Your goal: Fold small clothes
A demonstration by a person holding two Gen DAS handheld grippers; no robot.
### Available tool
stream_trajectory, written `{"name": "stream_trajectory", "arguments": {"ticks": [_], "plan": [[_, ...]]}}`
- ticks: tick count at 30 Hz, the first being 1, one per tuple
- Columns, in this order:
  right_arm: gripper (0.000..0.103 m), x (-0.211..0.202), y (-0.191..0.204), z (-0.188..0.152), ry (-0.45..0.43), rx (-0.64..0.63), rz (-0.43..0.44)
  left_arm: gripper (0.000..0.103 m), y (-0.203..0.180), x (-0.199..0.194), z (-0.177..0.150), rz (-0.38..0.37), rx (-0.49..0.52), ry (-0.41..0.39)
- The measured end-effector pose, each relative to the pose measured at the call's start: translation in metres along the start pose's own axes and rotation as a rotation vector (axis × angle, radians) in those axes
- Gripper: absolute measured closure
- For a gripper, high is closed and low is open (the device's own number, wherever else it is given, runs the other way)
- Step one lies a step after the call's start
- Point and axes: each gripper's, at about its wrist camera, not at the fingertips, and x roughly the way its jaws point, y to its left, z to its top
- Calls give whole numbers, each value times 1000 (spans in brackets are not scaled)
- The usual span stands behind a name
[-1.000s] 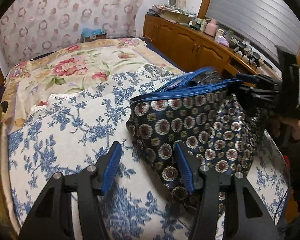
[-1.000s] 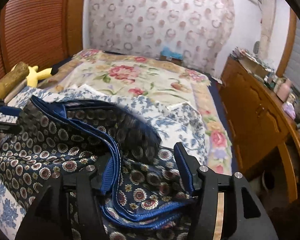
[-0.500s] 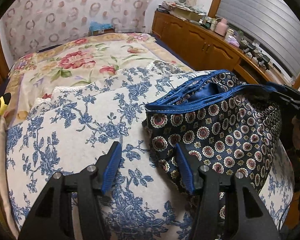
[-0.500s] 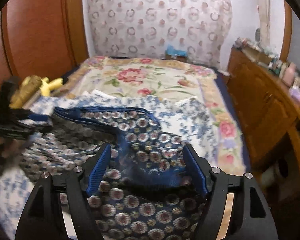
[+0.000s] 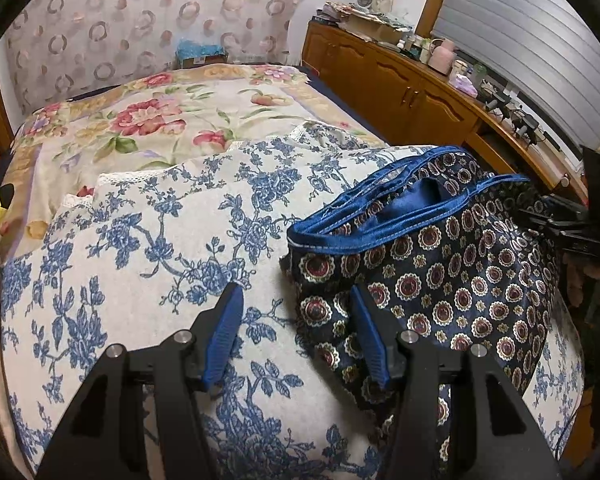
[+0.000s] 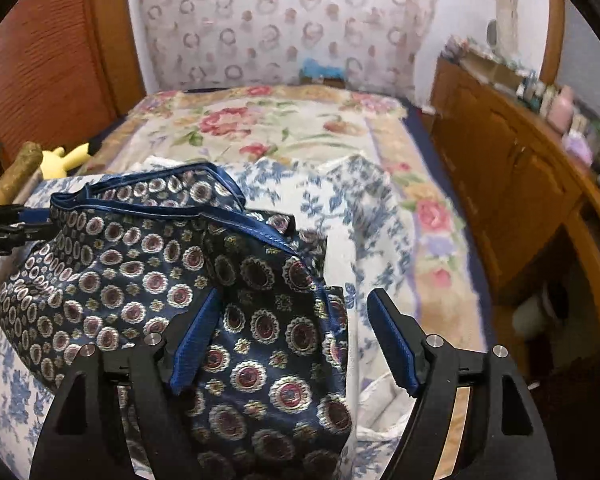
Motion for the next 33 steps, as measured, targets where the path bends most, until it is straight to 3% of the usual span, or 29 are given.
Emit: {"name": "stream_trajectory", "arguments": {"ticks": [6,8,11,15,16,18,25,33], "plan": [[26,16,-11,3,27,42,122,49,-4,4,4,-24,5,-3],[31,17,-7,5,27,26,146,49,-6,6,5,-37,12,-2],[46,16,0,7,35,-2,176,58,-10,7,7,-50,18,-4],[79,17,8,8,48,-25,244,77,-14,9,9,-65,28,-2],[85,17,10,8,45,-27,255,89,-15,8,8,-67,30,-5],[91,13,13,7,31,-43,255,98,-16,4,7,-90,29,-14],[94,-26,28,6,-101,-47,222,101,-27,-41,5,-104,47,-126],[95,-70,54,20,-214,-74,243,102,-30,-103,-5,-81,58,-251]]}}
